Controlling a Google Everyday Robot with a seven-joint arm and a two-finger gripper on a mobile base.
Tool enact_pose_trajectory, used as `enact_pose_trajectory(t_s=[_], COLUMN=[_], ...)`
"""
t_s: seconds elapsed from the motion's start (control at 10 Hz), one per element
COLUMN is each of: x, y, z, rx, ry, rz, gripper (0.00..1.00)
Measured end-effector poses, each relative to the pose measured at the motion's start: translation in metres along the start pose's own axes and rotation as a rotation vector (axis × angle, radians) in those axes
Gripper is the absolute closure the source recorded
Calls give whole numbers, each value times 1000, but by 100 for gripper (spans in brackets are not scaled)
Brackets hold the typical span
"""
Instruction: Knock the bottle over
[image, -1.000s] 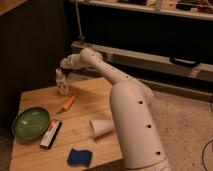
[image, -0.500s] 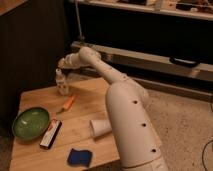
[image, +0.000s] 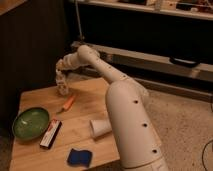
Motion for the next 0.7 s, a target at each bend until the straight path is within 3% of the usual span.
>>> enact_pose_trajectory(t_s=[0.3, 0.7], x=[24, 65], y=[7, 26], z=[-15, -54], rx=[-54, -74], ry=[54, 83], rz=[-20, -85], gripper=[100, 100])
